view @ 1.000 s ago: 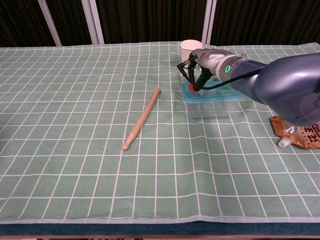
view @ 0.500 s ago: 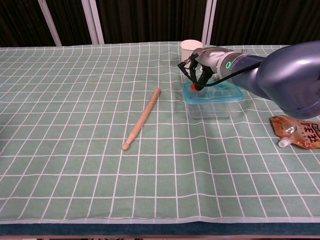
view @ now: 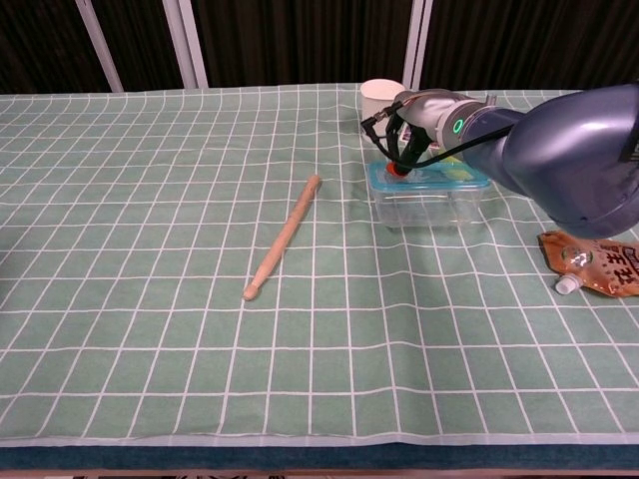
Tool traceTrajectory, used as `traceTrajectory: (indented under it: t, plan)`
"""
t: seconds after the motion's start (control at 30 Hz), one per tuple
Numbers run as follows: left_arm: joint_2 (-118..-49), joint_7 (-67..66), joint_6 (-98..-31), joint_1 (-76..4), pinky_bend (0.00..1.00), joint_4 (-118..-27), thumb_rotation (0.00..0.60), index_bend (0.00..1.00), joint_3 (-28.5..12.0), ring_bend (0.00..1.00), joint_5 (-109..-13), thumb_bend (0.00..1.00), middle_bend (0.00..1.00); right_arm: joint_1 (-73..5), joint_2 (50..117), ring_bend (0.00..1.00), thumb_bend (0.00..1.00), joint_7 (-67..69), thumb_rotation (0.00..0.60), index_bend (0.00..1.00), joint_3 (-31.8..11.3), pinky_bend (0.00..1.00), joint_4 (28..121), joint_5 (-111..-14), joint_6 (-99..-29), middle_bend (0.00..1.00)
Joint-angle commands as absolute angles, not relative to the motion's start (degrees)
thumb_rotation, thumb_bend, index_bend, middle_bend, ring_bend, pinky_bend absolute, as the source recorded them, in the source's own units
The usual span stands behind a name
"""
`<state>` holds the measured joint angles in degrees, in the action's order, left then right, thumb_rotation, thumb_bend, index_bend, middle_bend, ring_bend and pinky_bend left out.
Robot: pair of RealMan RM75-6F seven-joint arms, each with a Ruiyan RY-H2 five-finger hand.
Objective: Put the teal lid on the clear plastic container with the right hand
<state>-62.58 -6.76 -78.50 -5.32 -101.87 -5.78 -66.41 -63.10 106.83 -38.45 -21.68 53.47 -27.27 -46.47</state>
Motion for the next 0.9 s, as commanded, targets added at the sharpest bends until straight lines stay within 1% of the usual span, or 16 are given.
traceTrajectory:
  t: [0.03, 0.3, 0.67, 0.9]
  plan:
    - [-62.6, -6.8, -78.5, -5.3, 0.00, -101.9, 0.600, 0.11, -5.8, 0.00, -66.4, 0.57, 0.00, -63.2, 107.1, 0.00, 0.64, -38.3, 0.600, 0.72, -21.9, 0.00, 53.2, -27.2, -46.7, 0.04]
    - [-62.6, -6.8, -78.5, -5.3, 0.00, -101.9, 0.600, 0.11, -5.8, 0.00, -66.3, 0.57, 0.00, -63.6, 107.3, 0.00, 0.64, -37.9, 0.600, 0.72, -22.9, 0.00, 52.4, -27.3, -47.3, 0.04]
    - [-62.6, -7.0, -78.6, -5.3, 0.00, -101.9, 0.600, 0.11, -5.8, 0.00, -66.3, 0.57, 0.00, -63.5, 106.6, 0.00, 0.64, -39.1, 0.600, 0.72, -22.6, 0.00, 53.3, -26.4, -46.2, 0.04]
    - [-62.6, -6.9, -78.6, -5.3, 0.00, -102.0, 0.600, 0.11, -5.8, 0.00, -66.3, 0.57, 0.00, -63.5, 107.2, 0.00, 0.64, -35.6, 0.600, 0.72, -23.8, 0.00, 53.1, -29.3, -48.4, 0.04]
